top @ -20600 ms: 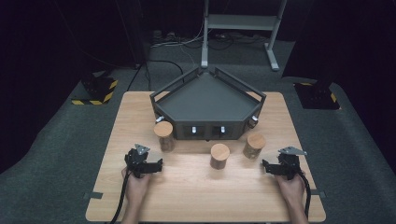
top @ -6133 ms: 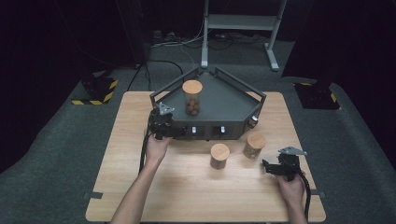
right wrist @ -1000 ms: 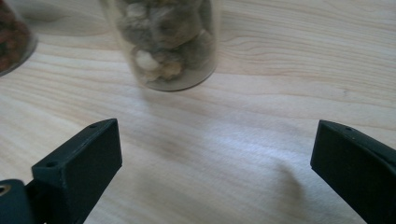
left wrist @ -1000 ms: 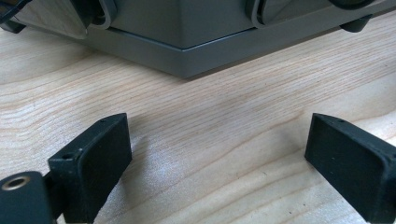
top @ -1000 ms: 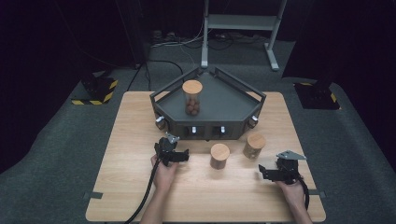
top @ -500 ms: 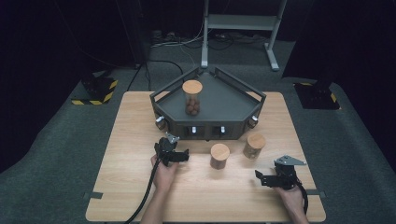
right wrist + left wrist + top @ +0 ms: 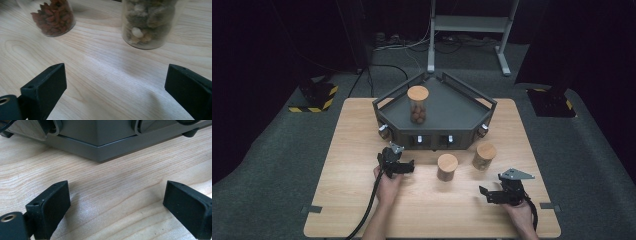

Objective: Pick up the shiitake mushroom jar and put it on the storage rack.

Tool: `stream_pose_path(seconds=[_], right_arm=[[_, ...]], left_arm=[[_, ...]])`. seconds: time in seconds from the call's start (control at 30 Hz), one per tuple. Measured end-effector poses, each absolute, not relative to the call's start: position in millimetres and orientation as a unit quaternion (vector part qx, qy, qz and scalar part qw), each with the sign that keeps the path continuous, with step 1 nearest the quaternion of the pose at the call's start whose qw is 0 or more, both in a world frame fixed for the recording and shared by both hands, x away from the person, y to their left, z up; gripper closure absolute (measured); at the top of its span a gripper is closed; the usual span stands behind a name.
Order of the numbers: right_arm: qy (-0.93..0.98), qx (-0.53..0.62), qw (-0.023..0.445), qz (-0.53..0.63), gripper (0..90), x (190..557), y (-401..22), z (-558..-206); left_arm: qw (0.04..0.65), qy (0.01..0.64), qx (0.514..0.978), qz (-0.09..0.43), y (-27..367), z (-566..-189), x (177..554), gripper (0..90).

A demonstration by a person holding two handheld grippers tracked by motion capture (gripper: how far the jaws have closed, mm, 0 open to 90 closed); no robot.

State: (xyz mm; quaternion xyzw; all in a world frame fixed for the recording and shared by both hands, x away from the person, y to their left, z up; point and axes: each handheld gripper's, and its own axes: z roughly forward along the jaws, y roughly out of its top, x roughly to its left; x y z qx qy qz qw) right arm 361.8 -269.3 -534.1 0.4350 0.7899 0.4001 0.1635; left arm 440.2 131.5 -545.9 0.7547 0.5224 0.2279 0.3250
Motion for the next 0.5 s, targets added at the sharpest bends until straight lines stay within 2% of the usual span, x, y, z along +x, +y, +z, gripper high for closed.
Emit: stream_pose_path(seconds=[0.5], right_arm=[[0.804,0.407,0.151,0.406,5.1,359.0,-250.7,-533.3]], left_arm=[[0.325,0.522,0.755,0.228,131.6,-545.9,440.2,7.1]])
